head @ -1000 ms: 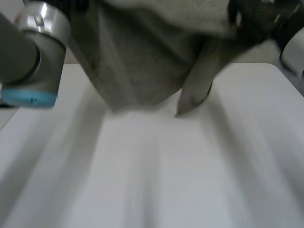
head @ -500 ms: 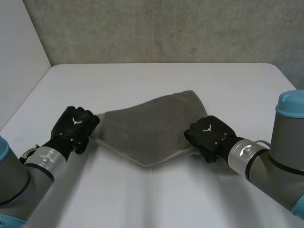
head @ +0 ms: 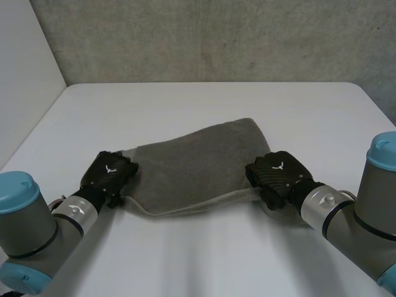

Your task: Fold the towel.

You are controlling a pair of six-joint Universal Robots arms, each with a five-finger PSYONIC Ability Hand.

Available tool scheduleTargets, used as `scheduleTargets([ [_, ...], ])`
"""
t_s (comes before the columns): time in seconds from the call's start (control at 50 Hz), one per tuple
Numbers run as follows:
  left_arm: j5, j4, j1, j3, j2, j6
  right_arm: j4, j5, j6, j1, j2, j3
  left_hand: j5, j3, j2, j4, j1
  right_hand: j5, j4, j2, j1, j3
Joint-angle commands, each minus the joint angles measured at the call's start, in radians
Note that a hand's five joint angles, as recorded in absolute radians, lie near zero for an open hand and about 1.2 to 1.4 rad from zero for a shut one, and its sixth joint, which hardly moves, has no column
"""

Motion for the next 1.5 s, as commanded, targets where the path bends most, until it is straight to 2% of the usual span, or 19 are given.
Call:
scheduleTargets([
  [0.02,0.012,-0.004,-0.008,-0.016,0.013,0.002,-0.004,0.014,0.072,-0.005,0.005,-0.007,0.203,0.202,0.198,0.199,0.199,-0.444,-0.448,-0.441,-0.441,-0.453],
  [0.06,0.026,-0.007,0.001,-0.014,0.016,0.002,0.01,0.014,0.075,-0.008,0.008,-0.015,0.472,0.471,0.467,0.468,0.468,-0.718,-0.722,-0.715,-0.716,-0.728],
  [0.08,0.026,-0.007,0.001,-0.014,0.016,0.002,0.01,0.014,0.075,-0.008,0.008,-0.015,0.474,0.472,0.468,0.469,0.469,-0.719,-0.724,-0.717,-0.717,-0.729],
  [0.1,0.032,-0.007,0.005,-0.014,0.016,0.0,0.017,0.014,0.073,-0.016,0.005,-0.015,0.659,0.658,0.654,0.655,0.655,-0.813,-0.817,-0.81,-0.81,-0.822],
  [0.16,0.037,-0.007,0.01,-0.011,0.025,-0.004,0.054,0.014,0.072,-0.049,-0.004,-0.016,0.661,0.659,0.656,0.656,0.657,-0.89,-0.894,-0.887,-0.887,-0.899],
  [0.38,0.026,-0.01,0.044,-0.014,0.074,-0.035,0.264,0.006,-0.009,-0.204,-0.087,-0.003,0.661,0.659,0.656,0.656,0.657,-0.869,-0.874,-0.867,-0.867,-0.879],
  [0.58,0.026,-0.041,0.062,-0.008,0.134,-0.195,0.203,-0.021,-0.089,-0.349,-0.116,0.148,0.661,0.659,0.656,0.656,0.657,-0.816,-0.821,-0.814,-0.814,-0.826],
  [0.66,0.029,-0.072,0.062,-0.001,0.146,-0.244,0.101,-0.07,-0.092,-0.361,-0.115,0.21,0.661,0.659,0.656,0.656,0.657,-0.717,-0.721,-0.714,-0.715,-0.727],
  [0.82,0.029,-0.08,0.062,-0.001,0.146,-0.247,0.011,-0.086,-0.086,-0.359,-0.104,0.241,0.661,0.659,0.656,0.656,0.657,-0.582,-0.586,-0.579,-0.58,-0.592],
  [1.16,0.034,-0.08,0.067,-0.002,0.161,-0.247,-0.009,-0.073,-0.091,-0.35,0.016,0.224,0.661,0.659,0.656,0.656,0.657,-0.511,-0.515,-0.508,-0.509,-0.521],
  [1.18,0.034,-0.081,0.067,-0.002,0.161,-0.247,-0.007,-0.073,-0.092,-0.35,0.016,0.223,0.661,0.659,0.656,0.656,0.657,-0.398,-0.402,-0.395,-0.395,-0.408],
  [1.2,0.034,-0.081,0.067,-0.002,0.161,-0.247,-0.006,-0.078,-0.091,-0.352,0.009,0.22,0.661,0.659,0.656,0.656,0.657,-0.1,-0.104,-0.097,-0.098,-0.11],
  [1.22,0.034,-0.081,0.067,-0.001,0.161,-0.247,-0.006,-0.078,-0.091,-0.352,0.009,0.22,0.661,0.659,0.656,0.656,0.657,-0.097,-0.101,-0.094,-0.095,-0.107],
  [1.24,0.034,-0.081,0.067,-0.001,0.161,-0.247,-0.006,-0.083,-0.085,-0.352,0.005,0.212,0.661,0.659,0.656,0.656,0.657,0.111,0.107,0.114,0.113,0.101],
  [1.28,0.035,-0.081,0.068,-0.001,0.171,-0.247,-0.006,-0.084,-0.074,-0.358,-0.004,0.208,0.661,0.659,0.656,0.656,0.657,0.113,0.109,0.116,0.116,0.103],
  [1.36,0.034,-0.083,0.073,-0.001,0.198,-0.247,-0.006,-0.089,-0.065,-0.364,-0.208,0.215,0.661,0.659,0.656,0.656,0.657,0.113,0.109,0.116,0.116,0.103],
  [1.38,0.034,-0.087,0.077,-0.001,0.218,-0.247,-0.006,-0.089,-0.065,-0.364,-0.208,0.215,0.661,0.659,0.656,0.656,0.657,0.113,0.109,0.116,0.116,0.103],
  [1.42,0.034,-0.096,0.085,0.001,0.243,-0.25,-0.01,-0.089,-0.056,-0.372,-0.352,0.218,0.661,0.659,0.656,0.656,0.657,0.113,0.109,0.116,0.116,0.103],
  [1.5,0.035,-0.144,0.106,0.003,0.351,-0.248,0.001,-0.081,-0.032,-0.378,-0.458,0.2,0.661,0.659,0.656,0.656,0.657,0.113,0.109,0.116,0.116,0.103],
])
